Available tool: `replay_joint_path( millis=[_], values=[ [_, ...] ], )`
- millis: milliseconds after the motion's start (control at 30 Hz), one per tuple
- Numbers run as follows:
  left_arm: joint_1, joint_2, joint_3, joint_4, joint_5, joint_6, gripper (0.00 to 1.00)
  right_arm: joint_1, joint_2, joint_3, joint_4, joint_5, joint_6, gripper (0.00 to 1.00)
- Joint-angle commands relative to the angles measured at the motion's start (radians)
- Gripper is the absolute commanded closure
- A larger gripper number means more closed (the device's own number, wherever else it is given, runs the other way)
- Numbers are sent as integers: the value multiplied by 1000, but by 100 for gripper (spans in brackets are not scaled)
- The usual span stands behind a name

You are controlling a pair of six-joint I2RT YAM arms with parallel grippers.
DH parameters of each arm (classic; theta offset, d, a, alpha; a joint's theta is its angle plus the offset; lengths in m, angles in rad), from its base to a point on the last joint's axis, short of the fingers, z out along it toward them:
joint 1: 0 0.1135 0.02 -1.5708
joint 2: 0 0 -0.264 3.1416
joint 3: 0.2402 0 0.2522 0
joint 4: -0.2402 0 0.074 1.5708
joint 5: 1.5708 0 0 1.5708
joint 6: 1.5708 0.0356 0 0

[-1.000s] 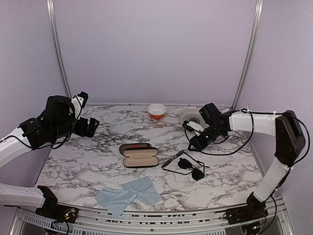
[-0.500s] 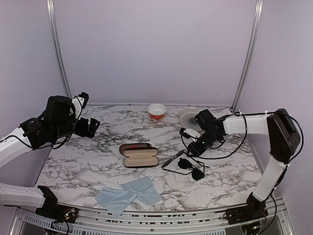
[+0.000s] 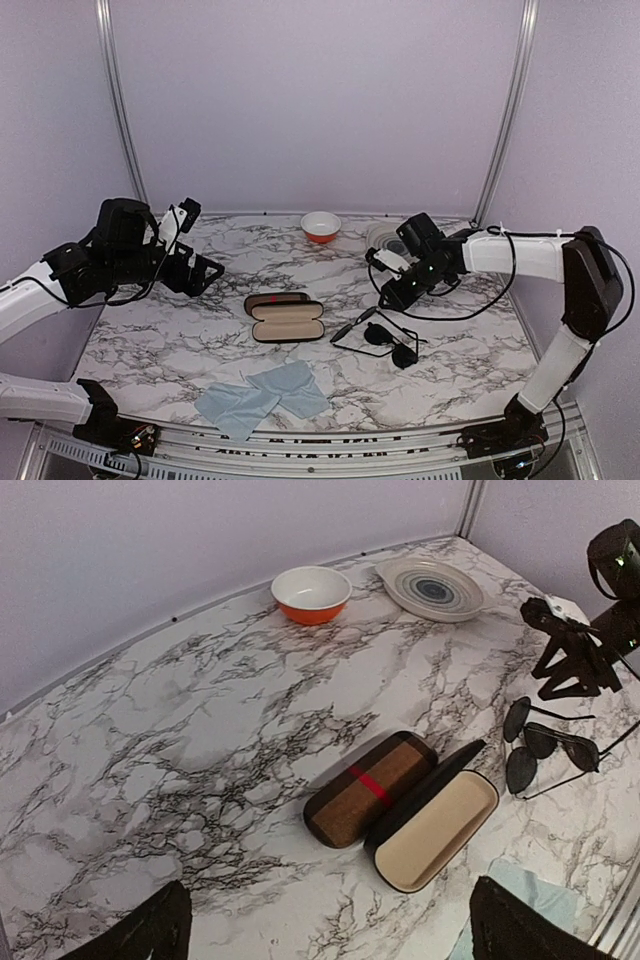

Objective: Organize the sunglasses
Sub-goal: Move the glasses cleaning cloth to the center of the board.

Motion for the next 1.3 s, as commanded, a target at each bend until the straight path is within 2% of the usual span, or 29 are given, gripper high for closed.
replay_joint_path(
  millis=[0,67,167,333,467,600,900,1267],
  values=[
    [-13,11,-23,52,230,18,4,59,-121,96,-8,82,48,62],
    [-34,19,-34,57,270,22,5,103,-146,122,-8,104,77,61],
    [-91,25,-51,56,234,50,6,199,-176,147,-4,112,84,61],
    [-171,28,-82,62,193,93,10,383,-215,99,89,0,72,60],
    [-202,31,-140,112,231,133,21,493,-174,68,82,-21,79,61],
    [-268,21,-214,129,265,196,22,569,-127,10,122,-47,116,61],
    [-296,12,-239,134,219,239,25,673,21,-35,133,29,166,65],
    [-296,13,-240,134,199,243,25,703,92,-61,109,98,181,66]
  ],
)
